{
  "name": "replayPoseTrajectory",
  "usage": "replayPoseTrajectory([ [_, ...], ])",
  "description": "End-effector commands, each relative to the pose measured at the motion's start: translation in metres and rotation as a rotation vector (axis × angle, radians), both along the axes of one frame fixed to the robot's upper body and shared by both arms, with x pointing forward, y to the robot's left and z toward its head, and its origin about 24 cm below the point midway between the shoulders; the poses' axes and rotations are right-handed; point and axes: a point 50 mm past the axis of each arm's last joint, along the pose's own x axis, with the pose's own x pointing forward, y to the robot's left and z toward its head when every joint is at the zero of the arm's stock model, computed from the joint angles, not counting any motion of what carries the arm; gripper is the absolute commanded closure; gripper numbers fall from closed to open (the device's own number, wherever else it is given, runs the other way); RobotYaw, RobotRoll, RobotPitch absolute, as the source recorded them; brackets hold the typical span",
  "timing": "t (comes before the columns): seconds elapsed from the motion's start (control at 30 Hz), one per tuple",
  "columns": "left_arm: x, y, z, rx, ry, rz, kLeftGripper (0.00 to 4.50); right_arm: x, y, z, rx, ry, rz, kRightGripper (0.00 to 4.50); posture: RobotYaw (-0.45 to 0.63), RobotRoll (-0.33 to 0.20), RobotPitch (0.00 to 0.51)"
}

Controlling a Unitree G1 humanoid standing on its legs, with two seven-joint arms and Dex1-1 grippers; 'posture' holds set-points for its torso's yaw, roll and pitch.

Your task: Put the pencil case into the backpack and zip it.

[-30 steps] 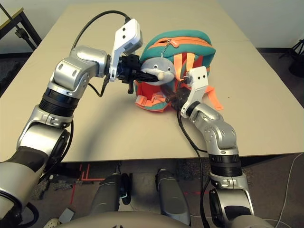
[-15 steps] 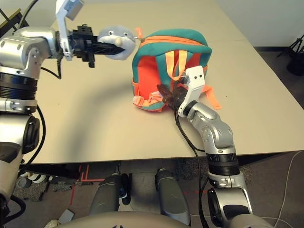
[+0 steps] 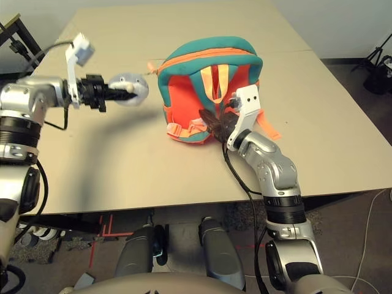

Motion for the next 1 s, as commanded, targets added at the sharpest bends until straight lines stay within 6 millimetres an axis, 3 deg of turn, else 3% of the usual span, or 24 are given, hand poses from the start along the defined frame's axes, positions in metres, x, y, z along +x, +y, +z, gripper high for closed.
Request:
replayPoseTrajectory([
  [0.03, -0.006, 0.006, -0.041, 0.077, 0.135, 0.024, 4.03, -0.001, -0.003, -0.013, -0.025, 0.061, -0.012, 4.05, -0.16, 0.0, 0.123],
  [0.23, -0.008, -0.009, -0.073, 0.143, 0.204, -0.034, 4.03, 0.0, -0.004, -0.012, -0.031, 0.058, -0.013, 4.05, -0.17, 0.0, 0.115],
  [0.37, -0.007, -0.018, -0.082, 0.197, 0.205, -0.079, 4.03, 0.001, -0.006, -0.011, -0.036, 0.055, -0.013, 4.05, -0.18, 0.0, 0.108],
  [0.57, -0.014, -0.021, -0.102, 0.514, 0.093, -0.239, 4.03, 0.0, -0.007, -0.014, -0.042, 0.058, -0.019, 4.05, -0.18, 0.0, 0.106],
  [0.7, -0.015, -0.03, -0.098, 0.492, 0.038, -0.266, 4.03, 0.001, -0.008, -0.013, -0.042, 0.058, -0.021, 4.05, -0.18, 0.0, 0.108],
  [0.9, 0.001, -0.036, -0.073, 0.279, -0.026, -0.08, 4.04, 0.002, -0.008, -0.013, -0.047, 0.057, -0.018, 4.05, -0.16, 0.0, 0.114],
  [1.0, 0.011, -0.037, -0.053, 0.077, -0.041, 0.051, 3.01, 0.003, -0.007, -0.013, -0.047, 0.057, -0.014, 4.05, -0.16, 0.0, 0.114],
])
